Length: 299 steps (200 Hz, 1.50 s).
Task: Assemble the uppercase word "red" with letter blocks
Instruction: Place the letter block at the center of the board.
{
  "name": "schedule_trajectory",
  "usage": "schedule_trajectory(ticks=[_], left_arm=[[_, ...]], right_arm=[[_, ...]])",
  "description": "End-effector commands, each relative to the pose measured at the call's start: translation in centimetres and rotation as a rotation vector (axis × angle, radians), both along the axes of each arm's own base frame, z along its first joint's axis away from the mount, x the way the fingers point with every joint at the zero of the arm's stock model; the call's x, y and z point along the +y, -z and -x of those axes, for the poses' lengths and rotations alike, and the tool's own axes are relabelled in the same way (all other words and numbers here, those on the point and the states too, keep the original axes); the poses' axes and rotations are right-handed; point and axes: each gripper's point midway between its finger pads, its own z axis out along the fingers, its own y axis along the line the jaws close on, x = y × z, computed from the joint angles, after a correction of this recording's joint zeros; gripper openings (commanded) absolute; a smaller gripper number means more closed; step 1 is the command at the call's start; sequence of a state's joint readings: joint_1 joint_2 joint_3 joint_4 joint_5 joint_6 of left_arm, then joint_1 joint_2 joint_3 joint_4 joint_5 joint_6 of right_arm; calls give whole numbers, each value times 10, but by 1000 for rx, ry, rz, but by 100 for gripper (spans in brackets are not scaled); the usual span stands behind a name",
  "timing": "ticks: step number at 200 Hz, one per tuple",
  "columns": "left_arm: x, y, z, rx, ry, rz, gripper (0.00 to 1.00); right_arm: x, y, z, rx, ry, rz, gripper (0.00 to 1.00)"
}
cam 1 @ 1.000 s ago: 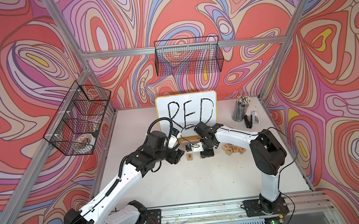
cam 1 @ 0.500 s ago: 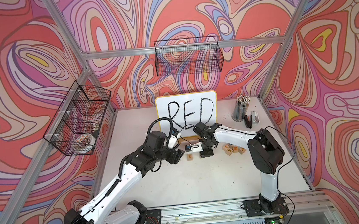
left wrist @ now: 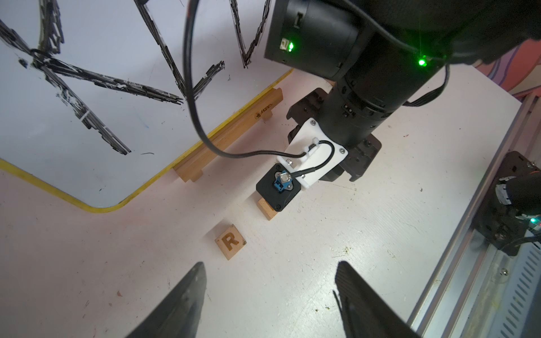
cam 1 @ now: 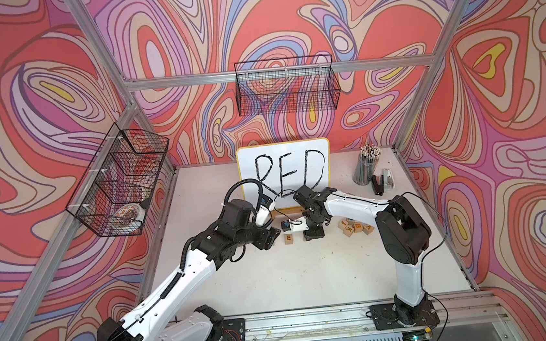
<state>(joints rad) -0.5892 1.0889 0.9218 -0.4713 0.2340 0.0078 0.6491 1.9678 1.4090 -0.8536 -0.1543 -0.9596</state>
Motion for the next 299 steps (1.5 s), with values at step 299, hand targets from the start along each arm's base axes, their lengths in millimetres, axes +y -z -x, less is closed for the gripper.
schedule_trajectory(ticks=[299], left_arm=[[2,6,5,5,14,-26,72]], right_arm=[[4,8,1,30,-15,0,37]])
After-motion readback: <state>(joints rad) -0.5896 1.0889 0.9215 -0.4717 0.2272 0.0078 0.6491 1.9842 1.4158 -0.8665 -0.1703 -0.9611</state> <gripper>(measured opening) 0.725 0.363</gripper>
